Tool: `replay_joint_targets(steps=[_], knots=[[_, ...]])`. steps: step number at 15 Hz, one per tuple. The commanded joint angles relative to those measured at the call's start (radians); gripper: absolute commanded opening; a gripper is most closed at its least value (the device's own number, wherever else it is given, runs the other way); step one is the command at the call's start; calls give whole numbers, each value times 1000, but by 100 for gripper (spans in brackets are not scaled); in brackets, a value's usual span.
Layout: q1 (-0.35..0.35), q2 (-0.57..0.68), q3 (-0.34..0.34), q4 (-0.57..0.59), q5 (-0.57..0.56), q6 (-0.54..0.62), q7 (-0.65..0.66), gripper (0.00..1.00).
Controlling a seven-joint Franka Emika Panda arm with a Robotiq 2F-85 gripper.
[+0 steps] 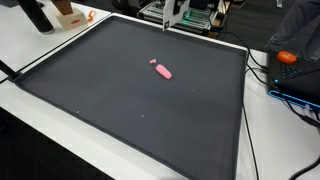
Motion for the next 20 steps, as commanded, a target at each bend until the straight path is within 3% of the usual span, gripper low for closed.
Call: replay_joint_targets(steps=[1,9,20], knots=[[3,-3,7,19,-9,-24,7,4],[10,-8,16,45,-24,-51,21,1],[12,143,-13,-62,-13,209,-38,1]])
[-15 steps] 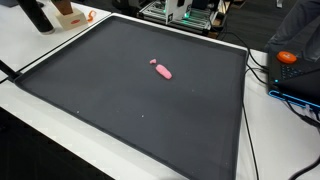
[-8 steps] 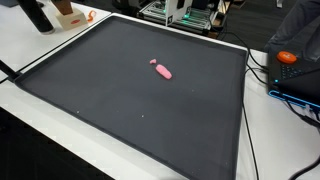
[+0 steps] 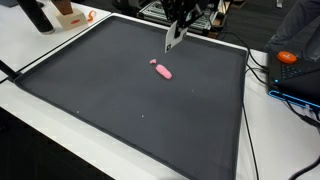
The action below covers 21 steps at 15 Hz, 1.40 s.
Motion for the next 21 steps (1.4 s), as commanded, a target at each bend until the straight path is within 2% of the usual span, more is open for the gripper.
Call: replay_joint_targets(steps=[1,11,21], knots=[[3,25,-20,-62,9,70,-40,1],[10,95,-67,-113,-26,146,-45,1],[22,163,-115,-107,-46,224,-74,1]])
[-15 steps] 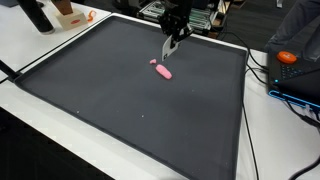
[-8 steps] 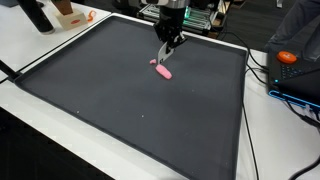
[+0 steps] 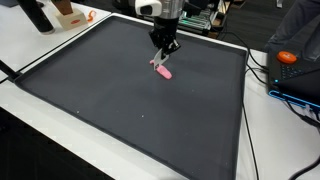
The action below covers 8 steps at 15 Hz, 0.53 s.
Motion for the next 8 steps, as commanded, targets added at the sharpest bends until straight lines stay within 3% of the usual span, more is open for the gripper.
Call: replay_joint_targets(steps=[1,8], knots=[[17,18,-29,-9,-30,35,-8,1],[16,52,-31,8,-8,61,-56,1]])
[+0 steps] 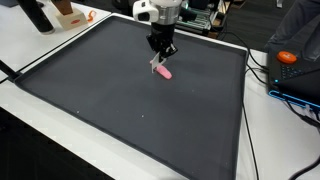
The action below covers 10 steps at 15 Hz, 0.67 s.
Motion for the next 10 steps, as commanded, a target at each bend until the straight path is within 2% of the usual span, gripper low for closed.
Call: replay_joint_targets(steps=[1,10], knots=[[14,19,-15,4,1,34,-35,1],[35,88,-50,83,-24,71,-39,1]])
